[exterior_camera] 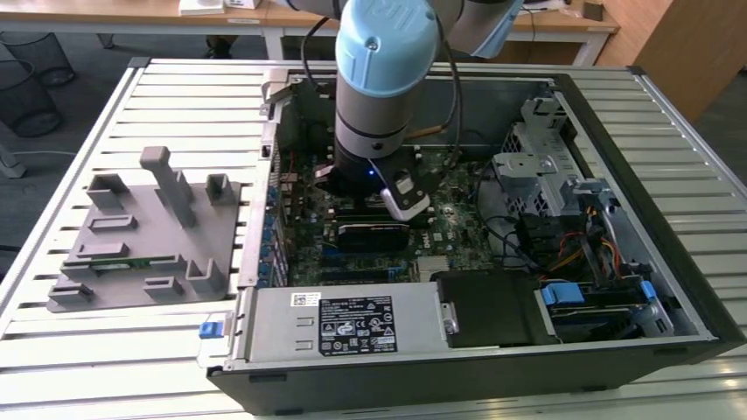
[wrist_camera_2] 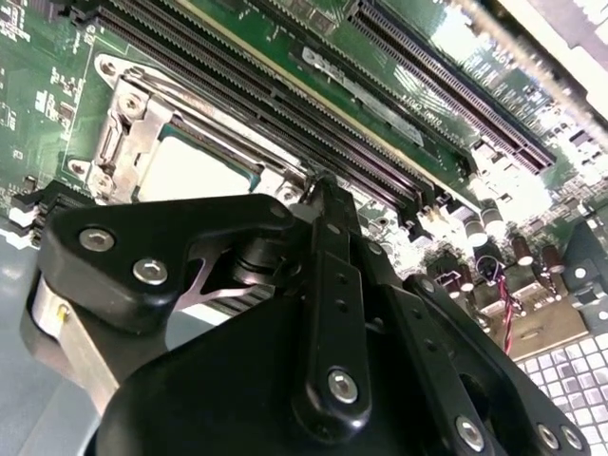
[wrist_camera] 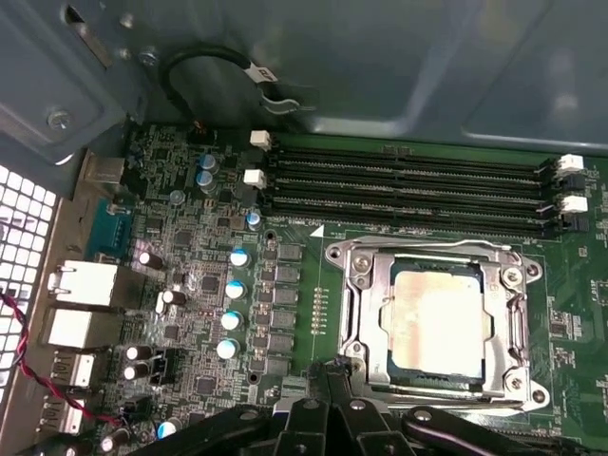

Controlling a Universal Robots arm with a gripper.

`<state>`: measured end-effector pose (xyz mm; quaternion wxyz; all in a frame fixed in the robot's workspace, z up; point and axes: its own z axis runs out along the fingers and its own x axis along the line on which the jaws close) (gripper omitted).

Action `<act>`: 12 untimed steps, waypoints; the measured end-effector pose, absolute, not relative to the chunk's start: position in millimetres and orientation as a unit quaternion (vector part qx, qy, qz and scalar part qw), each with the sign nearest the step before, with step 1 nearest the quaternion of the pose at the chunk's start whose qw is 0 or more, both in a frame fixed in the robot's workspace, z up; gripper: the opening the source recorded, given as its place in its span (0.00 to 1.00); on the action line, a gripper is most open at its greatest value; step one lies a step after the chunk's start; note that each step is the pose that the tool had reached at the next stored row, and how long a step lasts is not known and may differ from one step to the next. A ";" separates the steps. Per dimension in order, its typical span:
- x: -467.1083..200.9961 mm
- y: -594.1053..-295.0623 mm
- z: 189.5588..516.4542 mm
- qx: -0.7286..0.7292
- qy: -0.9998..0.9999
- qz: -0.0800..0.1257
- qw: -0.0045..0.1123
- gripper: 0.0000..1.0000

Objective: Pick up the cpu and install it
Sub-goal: 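Install the second cpu locking lever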

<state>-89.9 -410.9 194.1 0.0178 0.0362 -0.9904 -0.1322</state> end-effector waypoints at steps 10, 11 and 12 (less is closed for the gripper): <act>-91.1 -411.0 190.2 0.036 -0.990 -0.136 0.018 0.11; -91.3 -411.0 189.8 0.036 -0.990 -0.136 0.018 0.11; -91.5 -411.0 189.5 0.036 -0.990 -0.136 0.018 0.11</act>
